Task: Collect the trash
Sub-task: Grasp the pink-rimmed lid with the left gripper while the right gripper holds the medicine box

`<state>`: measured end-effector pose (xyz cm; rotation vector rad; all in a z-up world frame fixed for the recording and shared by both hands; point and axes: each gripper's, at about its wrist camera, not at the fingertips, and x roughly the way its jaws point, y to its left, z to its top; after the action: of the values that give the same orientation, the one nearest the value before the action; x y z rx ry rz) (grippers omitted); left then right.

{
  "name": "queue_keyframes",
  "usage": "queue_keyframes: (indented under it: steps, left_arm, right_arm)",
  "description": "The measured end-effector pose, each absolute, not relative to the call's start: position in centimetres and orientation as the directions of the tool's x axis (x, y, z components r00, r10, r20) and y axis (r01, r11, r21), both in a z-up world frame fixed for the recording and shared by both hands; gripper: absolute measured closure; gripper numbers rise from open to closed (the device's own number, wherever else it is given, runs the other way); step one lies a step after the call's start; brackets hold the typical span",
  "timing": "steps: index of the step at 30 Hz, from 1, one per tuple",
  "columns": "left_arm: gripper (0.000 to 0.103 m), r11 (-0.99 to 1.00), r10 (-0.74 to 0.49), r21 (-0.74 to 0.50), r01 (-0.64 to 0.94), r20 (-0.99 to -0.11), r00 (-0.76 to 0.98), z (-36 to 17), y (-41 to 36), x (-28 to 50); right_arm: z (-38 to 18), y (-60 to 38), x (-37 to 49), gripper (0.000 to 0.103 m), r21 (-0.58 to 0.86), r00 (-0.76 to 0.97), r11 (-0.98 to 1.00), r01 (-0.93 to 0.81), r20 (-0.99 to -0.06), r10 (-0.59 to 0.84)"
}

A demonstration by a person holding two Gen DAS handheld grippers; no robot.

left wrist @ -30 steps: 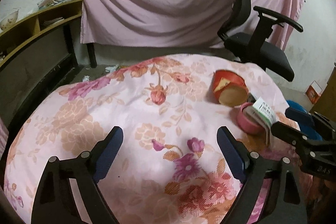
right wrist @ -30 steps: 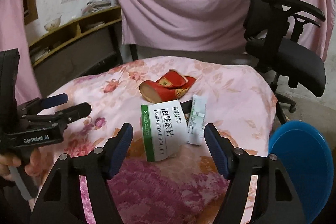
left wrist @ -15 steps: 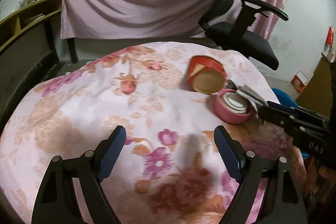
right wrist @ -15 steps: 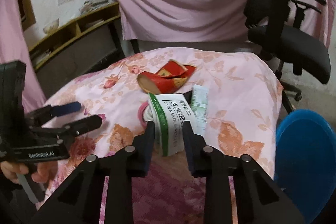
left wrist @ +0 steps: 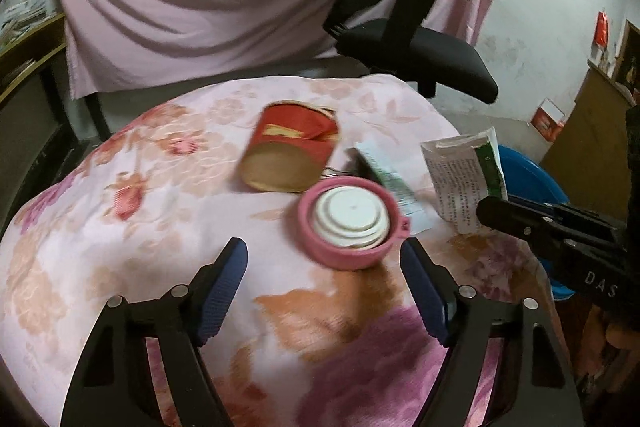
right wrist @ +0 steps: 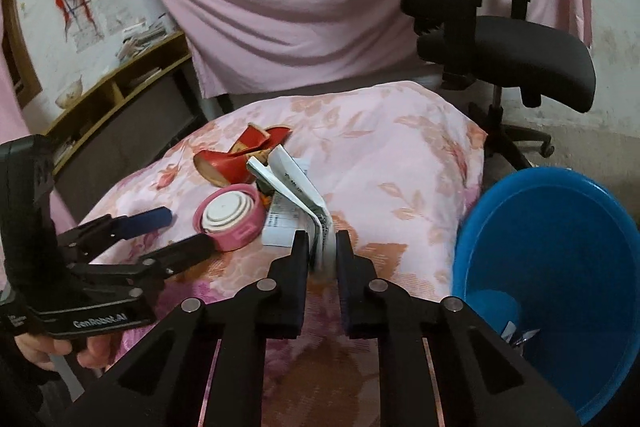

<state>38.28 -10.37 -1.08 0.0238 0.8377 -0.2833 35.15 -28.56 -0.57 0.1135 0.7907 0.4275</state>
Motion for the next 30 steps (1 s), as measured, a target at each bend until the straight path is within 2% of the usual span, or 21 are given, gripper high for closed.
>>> queue_keyframes:
  steps: [5, 8, 11, 13, 15, 17, 22, 27, 30]
  left_arm:
    - [0.035, 0.958, -0.241, -0.085, 0.273, -0.753, 0.613, -1.6, -11.6, 39.4]
    - [0.045, 0.958, -0.24, -0.084, 0.274, -0.761, 0.603, -1.8, -12.0, 39.8]
    - [0.045, 0.959, -0.234, -0.08, 0.27, -0.758, 0.609, -1.8, -12.1, 39.8]
    - [0.045, 0.96, -0.236, -0.086, 0.265, -0.753, 0.614, -1.8, -12.0, 39.6]
    - [0.045, 0.963, -0.239, -0.098, 0.252, -0.747, 0.621, -1.6, -11.6, 39.3]
    - [0.045, 0.965, -0.239, -0.113, 0.236, -0.744, 0.624, -1.6, -11.0, 38.8]
    - [0.045, 0.974, -0.216, -0.112, 0.198, -0.733, 0.645, -1.2, -9.2, 37.6]
    - [0.045, 0.98, -0.195, -0.123, 0.155, -0.727, 0.659, -1.0, -7.5, 36.9]
    - [0.045, 0.979, -0.205, -0.15, 0.14, -0.723, 0.66, -1.1, -6.4, 36.7]
  right_arm:
    - [-0.7, -29.1, 35.2, 0.092, 0.271, 0.624, 0.909, -0.318, -0.662, 0.416]
    - [-0.8, -29.6, 35.4, 0.09, 0.295, 0.62, 0.904, -0.308, -0.658, 0.427]
    - [-1.0, -30.1, 35.5, 0.086, 0.305, 0.621, 0.907, -0.291, -0.661, 0.421]
    - [-1.0, -30.4, 35.4, 0.081, 0.304, 0.625, 0.909, -0.287, -0.66, 0.418]
    - [-0.9, -30.5, 35.4, 0.065, 0.292, 0.633, 0.914, -0.283, -0.659, 0.406]
    - [-0.6, -30.5, 35.3, 0.057, 0.275, 0.647, 0.921, -0.277, -0.655, 0.391]
    - [-0.3, -29.5, 35.4, 0.05, 0.216, 0.664, 0.939, -0.266, -0.665, 0.341]
    - [-0.1, -27.4, 35.9, 0.038, 0.112, 0.681, 0.958, -0.265, -0.681, 0.268]
    - [-0.5, -26.5, 36.6, 0.038, 0.05, 0.677, 0.966, -0.254, -0.704, 0.215]
